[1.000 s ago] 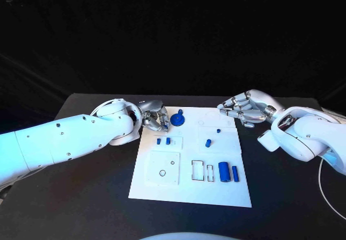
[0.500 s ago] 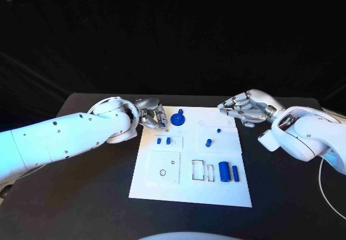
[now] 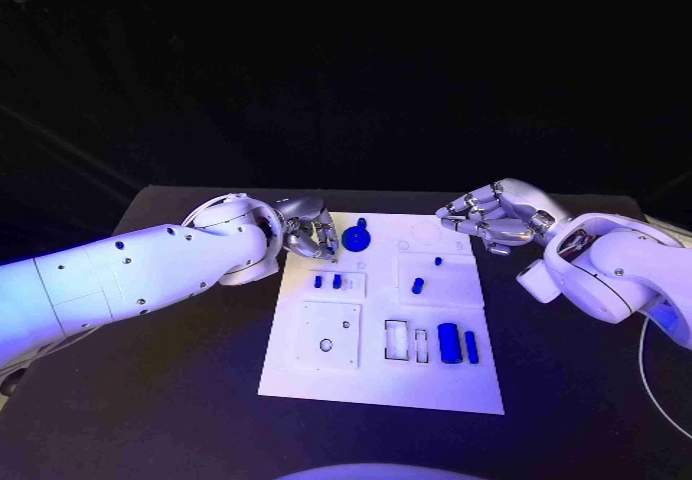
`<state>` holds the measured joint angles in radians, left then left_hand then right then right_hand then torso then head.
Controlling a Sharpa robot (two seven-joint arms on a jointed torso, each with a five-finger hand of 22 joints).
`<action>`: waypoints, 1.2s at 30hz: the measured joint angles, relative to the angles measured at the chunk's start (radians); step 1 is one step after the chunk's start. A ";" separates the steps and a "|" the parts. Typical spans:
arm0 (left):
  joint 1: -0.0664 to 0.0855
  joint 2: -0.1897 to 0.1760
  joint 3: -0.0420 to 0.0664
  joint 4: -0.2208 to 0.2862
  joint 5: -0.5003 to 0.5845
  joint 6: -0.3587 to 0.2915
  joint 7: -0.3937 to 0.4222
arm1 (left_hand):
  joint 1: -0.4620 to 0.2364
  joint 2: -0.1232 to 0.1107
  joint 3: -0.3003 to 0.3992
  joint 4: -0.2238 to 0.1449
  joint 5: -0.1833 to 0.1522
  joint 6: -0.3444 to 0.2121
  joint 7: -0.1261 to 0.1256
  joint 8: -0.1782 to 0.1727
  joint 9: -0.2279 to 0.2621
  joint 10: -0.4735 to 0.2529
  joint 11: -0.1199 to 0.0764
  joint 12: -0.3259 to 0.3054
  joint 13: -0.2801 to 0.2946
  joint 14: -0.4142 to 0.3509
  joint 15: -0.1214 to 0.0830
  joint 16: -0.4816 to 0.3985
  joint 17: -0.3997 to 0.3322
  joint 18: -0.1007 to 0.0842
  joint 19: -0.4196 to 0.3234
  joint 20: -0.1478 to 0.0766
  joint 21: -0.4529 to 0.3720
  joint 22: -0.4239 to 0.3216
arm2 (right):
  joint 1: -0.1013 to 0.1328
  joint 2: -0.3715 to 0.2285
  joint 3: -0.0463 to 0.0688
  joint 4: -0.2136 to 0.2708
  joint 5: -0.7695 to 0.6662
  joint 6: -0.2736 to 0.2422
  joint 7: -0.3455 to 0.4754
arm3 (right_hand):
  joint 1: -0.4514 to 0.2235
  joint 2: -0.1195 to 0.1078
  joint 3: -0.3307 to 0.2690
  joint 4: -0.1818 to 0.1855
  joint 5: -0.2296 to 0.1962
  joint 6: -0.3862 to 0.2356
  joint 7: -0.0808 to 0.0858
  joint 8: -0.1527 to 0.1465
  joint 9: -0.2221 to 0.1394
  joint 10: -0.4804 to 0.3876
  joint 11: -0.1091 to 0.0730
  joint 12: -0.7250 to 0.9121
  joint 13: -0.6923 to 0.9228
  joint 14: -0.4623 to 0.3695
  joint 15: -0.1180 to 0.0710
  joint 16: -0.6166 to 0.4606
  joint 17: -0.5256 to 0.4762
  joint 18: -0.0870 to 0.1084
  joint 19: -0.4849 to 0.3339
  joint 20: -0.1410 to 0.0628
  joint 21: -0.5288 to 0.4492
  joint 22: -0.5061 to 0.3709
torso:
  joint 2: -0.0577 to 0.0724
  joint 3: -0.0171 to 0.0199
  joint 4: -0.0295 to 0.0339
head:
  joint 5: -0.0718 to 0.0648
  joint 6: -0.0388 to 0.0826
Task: Assemble the parts on the task board
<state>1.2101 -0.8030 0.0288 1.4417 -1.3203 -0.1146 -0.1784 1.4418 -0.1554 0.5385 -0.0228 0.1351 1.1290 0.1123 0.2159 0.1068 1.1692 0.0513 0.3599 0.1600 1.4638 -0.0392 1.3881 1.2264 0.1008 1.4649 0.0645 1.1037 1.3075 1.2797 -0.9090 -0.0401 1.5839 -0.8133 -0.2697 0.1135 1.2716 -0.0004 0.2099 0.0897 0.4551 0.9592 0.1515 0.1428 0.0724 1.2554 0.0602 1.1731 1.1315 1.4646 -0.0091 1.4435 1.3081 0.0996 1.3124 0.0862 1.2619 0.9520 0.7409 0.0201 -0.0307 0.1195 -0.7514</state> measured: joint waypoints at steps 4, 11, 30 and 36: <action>-0.002 0.006 -0.001 -0.002 -0.005 0.007 0.000 | 0.000 0.000 0.002 -0.002 0.000 0.000 0.000 0.000 0.000 0.000 0.000 0.000 0.001 0.000 0.000 0.000 0.000 0.000 0.000 0.000 -0.004 0.000 | 0.000 -0.001 0.000 0.000 0.000 0.000 0.000 | 0.000 0.000 0.000 0.000 0.000 0.000 0.000 0.000 0.000 0.000 0.000 0.000 0.000 0.000 0.000 0.000 0.000 0.000 0.000 0.000 0.000 0.000 | 0.000 0.0001 0.0004 | 0.000 0.000; -0.005 0.009 -0.002 -0.002 -0.019 0.020 -0.001 | -0.002 -0.002 0.003 -0.003 0.004 0.000 0.000 -0.002 -0.001 0.000 0.000 -0.001 0.001 0.000 0.000 0.000 -0.001 0.000 0.000 0.000 -0.004 0.000 | 0.000 -0.001 0.000 0.001 0.000 0.000 0.000 | 0.000 0.000 0.000 0.000 0.000 0.000 0.000 0.000 0.000 0.000 0.000 0.000 0.000 0.000 0.000 0.000 0.000 0.000 0.000 0.000 0.000 0.000 | 0.000 0.0001 0.0001 | 0.000 -0.001; -0.008 0.016 -0.002 -0.014 -0.052 0.036 -0.001 | -0.002 -0.002 0.003 -0.003 0.004 0.000 0.000 -0.005 0.000 0.003 -0.003 -0.003 0.001 0.000 0.000 0.000 -0.001 0.000 0.000 0.000 -0.004 0.000 | 0.000 -0.004 0.000 0.001 0.000 0.000 0.001 | 0.000 0.000 0.000 0.000 0.000 0.000 0.000 0.000 0.000 0.000 0.000 0.000 0.000 0.000 0.000 0.000 0.000 0.000 0.000 0.000 0.000 0.000 | 0.000 -0.0002 0.0005 | 0.002 -0.004; -0.008 0.022 -0.002 -0.013 -0.056 0.039 0.000 | -0.001 -0.001 0.002 -0.002 0.003 0.000 0.000 -0.006 0.000 0.003 -0.003 -0.004 0.001 0.000 0.000 0.000 -0.001 0.000 0.000 0.000 -0.004 0.000 | 0.000 -0.004 0.000 0.001 0.000 0.000 0.001 | 0.004 -0.004 0.007 0.001 0.000 0.000 0.000 0.004 0.000 0.000 0.000 0.000 0.001 0.000 0.000 0.000 0.000 0.000 0.000 0.000 0.000 0.000 | 0.000 -0.0003 0.0005 | 0.002 -0.005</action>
<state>1.2018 -0.7814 0.0270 1.4286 -1.3765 -0.0759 -0.1782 1.4410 -0.1564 0.5409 -0.0253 0.1386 1.1288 0.1123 0.2103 0.1066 1.1726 0.0480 0.3562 0.1611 1.4637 -0.0392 1.3881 1.2252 0.1009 1.4649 0.0645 1.0999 1.3074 1.2797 -0.9126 -0.0401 1.5853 -0.8137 -0.2697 0.1145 1.2755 -0.0043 0.2170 0.0910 0.4551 0.9592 0.1515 0.1467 0.0724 1.2554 0.0603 1.1731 1.1328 1.4646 -0.0091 1.4434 1.3077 0.0996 1.3124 0.0862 1.2619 0.9520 0.7410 0.0198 -0.0302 0.1217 -0.7560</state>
